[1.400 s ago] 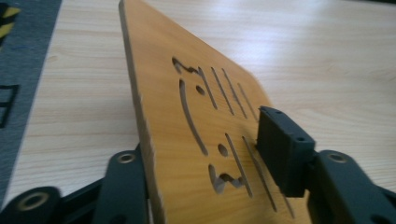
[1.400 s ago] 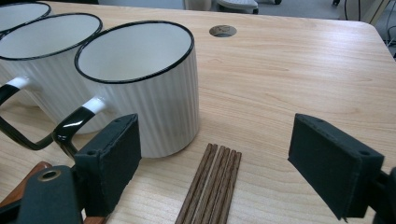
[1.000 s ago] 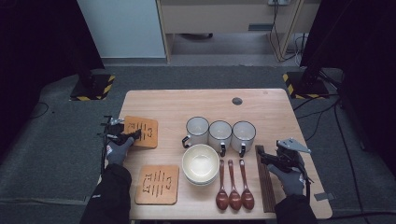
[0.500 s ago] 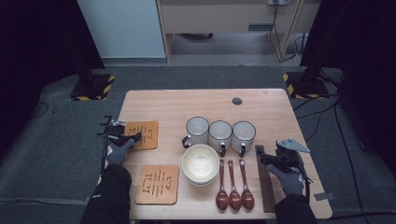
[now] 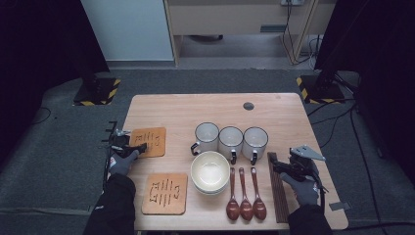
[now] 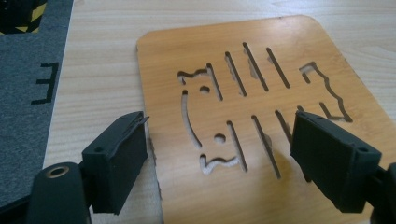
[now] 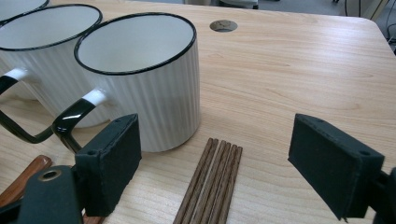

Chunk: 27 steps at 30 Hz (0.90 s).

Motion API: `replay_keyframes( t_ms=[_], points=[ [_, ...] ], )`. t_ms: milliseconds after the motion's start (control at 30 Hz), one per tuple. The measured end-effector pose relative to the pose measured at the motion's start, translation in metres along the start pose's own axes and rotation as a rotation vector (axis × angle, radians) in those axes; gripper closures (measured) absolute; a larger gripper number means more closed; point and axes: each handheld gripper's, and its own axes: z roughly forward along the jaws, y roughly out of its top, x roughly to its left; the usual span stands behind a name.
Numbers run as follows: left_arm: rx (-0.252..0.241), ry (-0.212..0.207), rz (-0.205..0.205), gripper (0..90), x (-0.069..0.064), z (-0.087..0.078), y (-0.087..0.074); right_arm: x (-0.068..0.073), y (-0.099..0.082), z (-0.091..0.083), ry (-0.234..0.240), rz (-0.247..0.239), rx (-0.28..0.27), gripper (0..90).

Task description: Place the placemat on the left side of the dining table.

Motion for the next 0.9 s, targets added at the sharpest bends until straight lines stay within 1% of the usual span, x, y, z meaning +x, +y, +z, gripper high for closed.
replay_keyframes(
  t_ms=[100, 167, 300, 467, 633, 900],
  points=[
    [0.001, -0.002, 0.0, 16.8, 0.0002, -0.0001, -0.0024, 0.0003, -0.0003, -0.0006, 0.003, -0.002, 0.001, 16.8],
    [-0.001, -0.01, -0.003, 16.3, -0.0001, 0.0, -0.0024, 0.0003, -0.0004, -0.0005, 0.003, -0.003, 0.003, 16.8],
    [0.004, -0.01, 0.006, 13.4, -0.0028, 0.0011, -0.0023, 0.0005, -0.0008, 0.0002, 0.004, -0.004, 0.008, 16.8],
    [0.023, 0.017, 0.051, 13.3, -0.0067, 0.0024, -0.0017, 0.0017, -0.0009, 0.0004, 0.005, -0.006, 0.01, 16.9],
    [0.023, 0.011, 0.056, 14.7, -0.0061, 0.0021, -0.0014, 0.002, -0.0009, 0.0007, 0.006, -0.006, 0.013, 16.9],
    [0.015, -0.022, 0.091, 15.0, 0.0021, 0.0035, -0.0005, 0.0019, -0.001, 0.0013, 0.006, -0.007, 0.013, 17.0]
  ],
)
